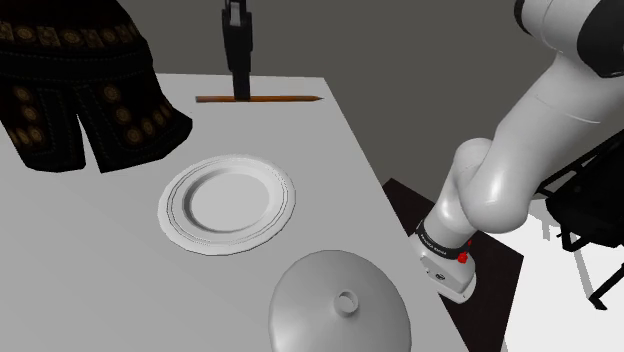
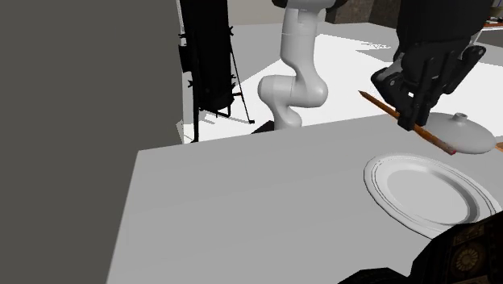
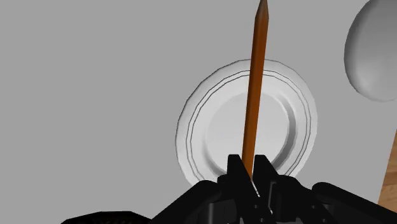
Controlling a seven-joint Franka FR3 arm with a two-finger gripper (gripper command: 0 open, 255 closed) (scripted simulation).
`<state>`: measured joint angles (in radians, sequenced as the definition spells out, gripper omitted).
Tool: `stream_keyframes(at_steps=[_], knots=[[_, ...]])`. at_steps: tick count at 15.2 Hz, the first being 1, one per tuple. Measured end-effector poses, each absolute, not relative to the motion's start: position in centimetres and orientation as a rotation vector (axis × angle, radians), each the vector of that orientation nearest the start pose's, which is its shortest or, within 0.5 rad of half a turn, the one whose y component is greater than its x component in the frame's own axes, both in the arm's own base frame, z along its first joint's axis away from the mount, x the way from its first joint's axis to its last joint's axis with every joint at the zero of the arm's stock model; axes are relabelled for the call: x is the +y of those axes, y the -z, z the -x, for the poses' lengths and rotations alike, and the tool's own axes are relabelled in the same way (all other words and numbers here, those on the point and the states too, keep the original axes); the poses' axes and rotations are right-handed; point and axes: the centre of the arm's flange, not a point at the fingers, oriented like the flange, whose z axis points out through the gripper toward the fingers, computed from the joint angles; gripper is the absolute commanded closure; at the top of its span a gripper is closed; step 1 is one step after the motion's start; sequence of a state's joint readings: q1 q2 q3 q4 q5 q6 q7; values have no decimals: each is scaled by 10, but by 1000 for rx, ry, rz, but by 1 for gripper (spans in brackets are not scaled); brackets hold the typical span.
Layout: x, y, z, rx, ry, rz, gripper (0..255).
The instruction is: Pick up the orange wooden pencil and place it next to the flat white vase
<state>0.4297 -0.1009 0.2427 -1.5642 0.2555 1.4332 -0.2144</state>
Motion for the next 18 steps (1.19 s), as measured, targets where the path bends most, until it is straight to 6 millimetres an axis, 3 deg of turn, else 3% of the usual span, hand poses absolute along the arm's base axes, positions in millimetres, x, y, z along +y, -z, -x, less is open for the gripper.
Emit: stream_keyframes(at_steps=[16,18], knots=[[516,-671,-245,-1293,-124,2622,255],[526,-668,-237,-1292,-124,2622,255]])
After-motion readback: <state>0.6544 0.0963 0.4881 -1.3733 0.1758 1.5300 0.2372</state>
